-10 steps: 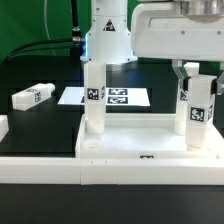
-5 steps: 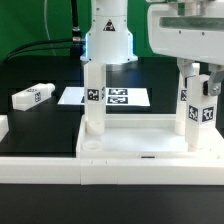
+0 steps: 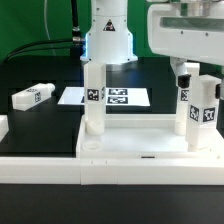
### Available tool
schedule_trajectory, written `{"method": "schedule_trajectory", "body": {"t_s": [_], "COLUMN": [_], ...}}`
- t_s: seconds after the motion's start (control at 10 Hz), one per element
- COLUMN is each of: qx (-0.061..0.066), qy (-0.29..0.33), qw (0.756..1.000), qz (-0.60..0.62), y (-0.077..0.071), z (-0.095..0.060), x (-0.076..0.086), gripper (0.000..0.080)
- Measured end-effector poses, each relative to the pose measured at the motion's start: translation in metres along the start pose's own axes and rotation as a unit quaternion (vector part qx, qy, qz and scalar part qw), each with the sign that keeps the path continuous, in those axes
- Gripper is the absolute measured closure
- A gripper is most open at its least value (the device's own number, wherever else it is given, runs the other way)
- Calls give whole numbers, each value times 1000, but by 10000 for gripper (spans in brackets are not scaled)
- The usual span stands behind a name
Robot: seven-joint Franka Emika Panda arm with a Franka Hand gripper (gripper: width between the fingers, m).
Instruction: Assemble desk
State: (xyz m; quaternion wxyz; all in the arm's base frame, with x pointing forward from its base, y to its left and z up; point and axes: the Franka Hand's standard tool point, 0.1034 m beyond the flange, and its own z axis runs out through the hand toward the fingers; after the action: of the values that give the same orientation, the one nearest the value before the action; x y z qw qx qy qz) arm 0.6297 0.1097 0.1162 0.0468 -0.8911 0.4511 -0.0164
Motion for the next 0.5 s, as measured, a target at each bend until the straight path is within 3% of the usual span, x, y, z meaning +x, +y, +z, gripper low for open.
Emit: {"method": "schedule_trajectory", "body": {"t_s": [0.5], "qx": [-5], "qy": [8], "qw": [982], "qz": [-188], "y": [-1], "z": [-1], "x": [2], "gripper": [150]}}
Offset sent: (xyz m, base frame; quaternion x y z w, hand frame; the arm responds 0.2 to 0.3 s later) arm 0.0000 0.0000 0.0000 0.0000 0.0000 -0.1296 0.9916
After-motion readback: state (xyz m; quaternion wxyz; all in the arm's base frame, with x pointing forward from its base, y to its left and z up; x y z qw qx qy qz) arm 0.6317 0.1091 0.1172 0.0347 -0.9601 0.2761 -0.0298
